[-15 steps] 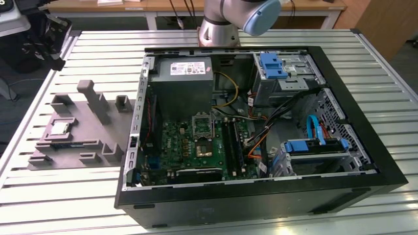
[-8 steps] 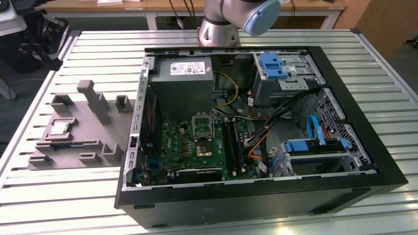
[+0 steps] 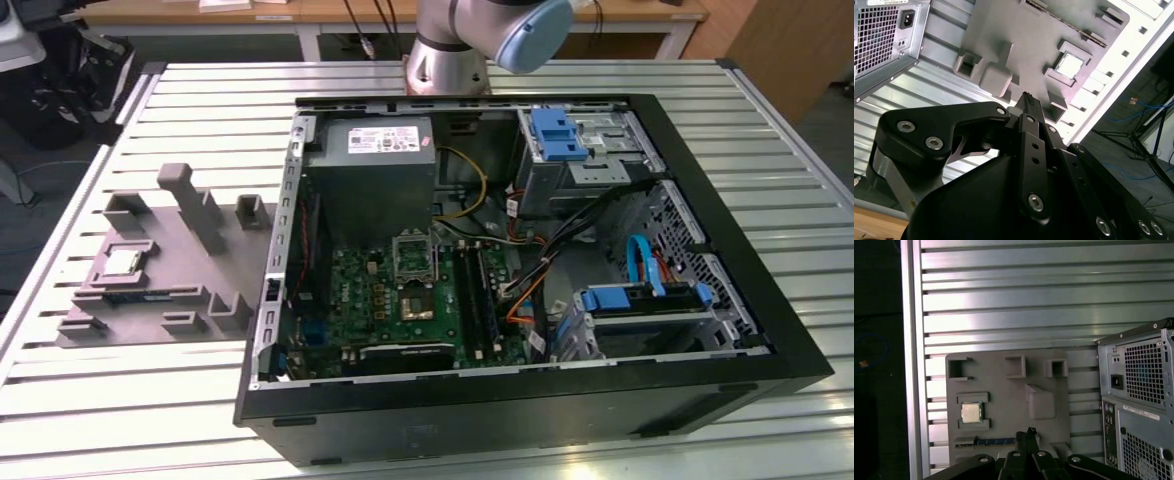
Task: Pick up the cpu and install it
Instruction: 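Reach for the cpu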
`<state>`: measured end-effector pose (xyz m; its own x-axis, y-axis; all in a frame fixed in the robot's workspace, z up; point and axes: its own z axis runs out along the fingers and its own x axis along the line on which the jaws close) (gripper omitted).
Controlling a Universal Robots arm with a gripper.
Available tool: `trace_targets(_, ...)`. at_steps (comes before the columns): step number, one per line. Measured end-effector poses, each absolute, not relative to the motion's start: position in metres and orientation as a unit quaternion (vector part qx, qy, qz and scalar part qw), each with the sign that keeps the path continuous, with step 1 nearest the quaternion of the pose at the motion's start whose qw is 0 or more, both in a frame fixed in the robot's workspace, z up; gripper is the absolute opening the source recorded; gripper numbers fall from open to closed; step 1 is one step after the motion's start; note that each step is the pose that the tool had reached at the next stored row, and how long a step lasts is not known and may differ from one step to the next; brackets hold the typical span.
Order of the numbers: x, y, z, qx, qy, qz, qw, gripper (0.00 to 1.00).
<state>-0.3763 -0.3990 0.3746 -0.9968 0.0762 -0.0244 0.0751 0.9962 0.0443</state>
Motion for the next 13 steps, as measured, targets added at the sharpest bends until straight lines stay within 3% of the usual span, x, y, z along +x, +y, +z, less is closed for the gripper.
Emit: trace_targets(13, -0.3841, -0.3989, 0.3743, 0.038, 0.999, 0.022, 0.013, 0.11)
